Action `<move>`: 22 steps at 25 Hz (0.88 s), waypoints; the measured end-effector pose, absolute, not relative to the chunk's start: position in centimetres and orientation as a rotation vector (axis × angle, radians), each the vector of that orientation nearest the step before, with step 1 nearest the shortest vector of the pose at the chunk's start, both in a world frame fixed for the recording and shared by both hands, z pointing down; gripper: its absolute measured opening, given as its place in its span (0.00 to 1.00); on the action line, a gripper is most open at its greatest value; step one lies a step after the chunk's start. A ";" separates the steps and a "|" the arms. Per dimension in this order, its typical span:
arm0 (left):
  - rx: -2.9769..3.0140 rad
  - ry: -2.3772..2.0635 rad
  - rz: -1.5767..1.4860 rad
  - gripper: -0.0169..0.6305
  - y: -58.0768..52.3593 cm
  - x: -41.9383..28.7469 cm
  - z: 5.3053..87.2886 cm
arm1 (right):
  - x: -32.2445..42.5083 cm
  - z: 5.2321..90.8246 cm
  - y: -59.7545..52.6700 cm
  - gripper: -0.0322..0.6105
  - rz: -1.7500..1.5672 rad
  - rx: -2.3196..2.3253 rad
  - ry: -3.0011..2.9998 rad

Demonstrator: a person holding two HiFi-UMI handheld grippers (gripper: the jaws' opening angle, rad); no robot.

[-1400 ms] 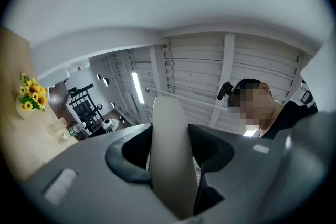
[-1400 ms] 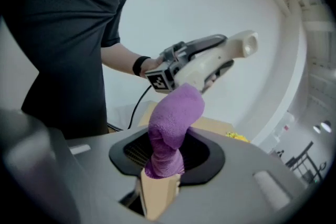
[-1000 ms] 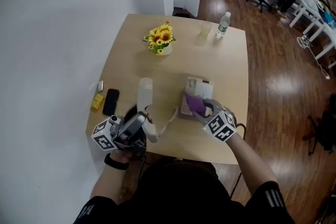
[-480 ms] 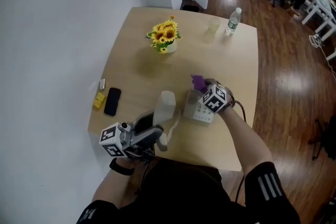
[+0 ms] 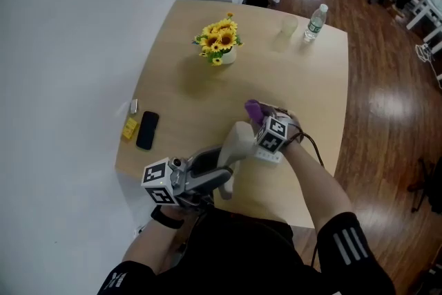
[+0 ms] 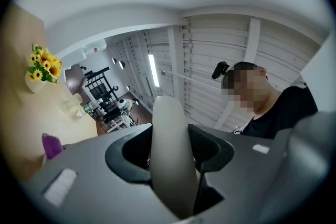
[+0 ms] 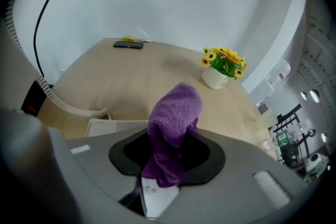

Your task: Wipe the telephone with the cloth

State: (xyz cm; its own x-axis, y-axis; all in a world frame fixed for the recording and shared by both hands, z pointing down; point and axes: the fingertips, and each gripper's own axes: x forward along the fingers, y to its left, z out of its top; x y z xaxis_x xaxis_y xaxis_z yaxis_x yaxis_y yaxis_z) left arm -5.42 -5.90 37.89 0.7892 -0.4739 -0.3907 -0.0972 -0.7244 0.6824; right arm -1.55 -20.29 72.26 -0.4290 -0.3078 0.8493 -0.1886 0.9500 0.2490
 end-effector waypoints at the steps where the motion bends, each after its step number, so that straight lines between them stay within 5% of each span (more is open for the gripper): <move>1: 2.308 -0.419 -0.730 0.35 -6.0 -5.4 38.1 | -1.5 72.5 -19.6 0.27 -0.137 0.354 -2.033; 22: 2.310 -0.373 -0.659 0.35 -6.1 -5.6 39.9 | -2.4 77.1 -4.0 0.27 -0.142 0.128 -2.003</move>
